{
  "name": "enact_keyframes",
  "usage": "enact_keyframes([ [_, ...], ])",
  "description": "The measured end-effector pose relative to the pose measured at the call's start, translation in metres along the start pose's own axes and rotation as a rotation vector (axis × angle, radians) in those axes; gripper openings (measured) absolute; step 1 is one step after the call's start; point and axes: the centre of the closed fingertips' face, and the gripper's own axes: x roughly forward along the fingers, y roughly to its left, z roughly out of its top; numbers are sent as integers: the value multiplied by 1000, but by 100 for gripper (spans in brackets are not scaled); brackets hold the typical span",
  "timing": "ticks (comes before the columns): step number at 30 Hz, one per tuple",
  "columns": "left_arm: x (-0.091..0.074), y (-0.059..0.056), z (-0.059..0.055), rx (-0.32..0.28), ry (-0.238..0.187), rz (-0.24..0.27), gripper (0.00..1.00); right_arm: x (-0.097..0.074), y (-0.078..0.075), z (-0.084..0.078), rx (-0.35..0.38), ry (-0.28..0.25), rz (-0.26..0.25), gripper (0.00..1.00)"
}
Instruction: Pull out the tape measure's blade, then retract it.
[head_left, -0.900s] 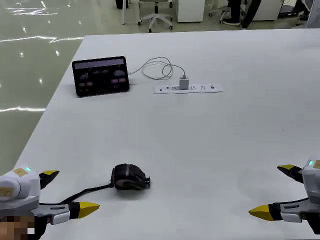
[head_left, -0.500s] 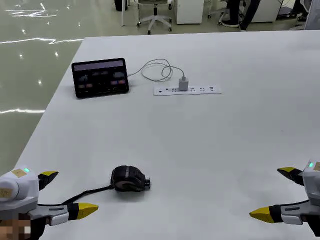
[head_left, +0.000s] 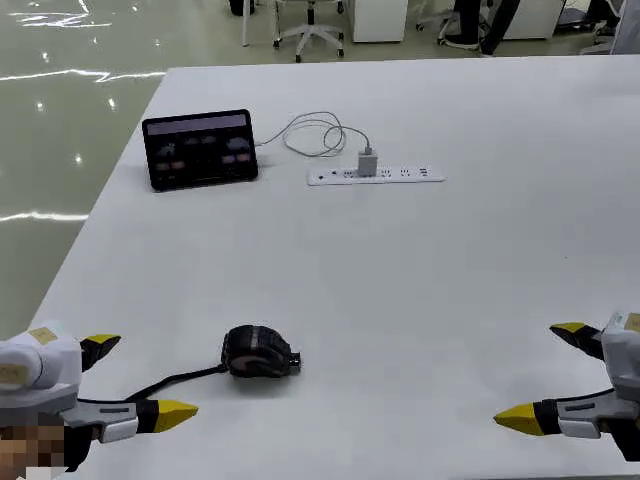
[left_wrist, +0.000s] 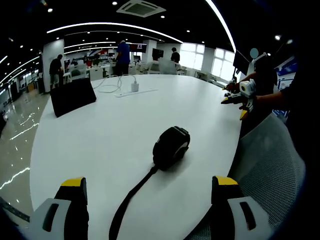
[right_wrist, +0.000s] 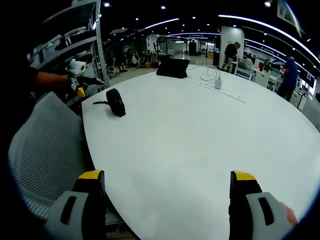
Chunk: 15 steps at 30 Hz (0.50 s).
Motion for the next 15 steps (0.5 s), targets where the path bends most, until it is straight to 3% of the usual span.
enact_keyframes([
  [9,8,-1,5,48,13,-26,100,6,2,4,-30,-25,14,100],
  [15,20,-7,7,204,91,-86,100,11,2,12,-51,-28,36,100],
])
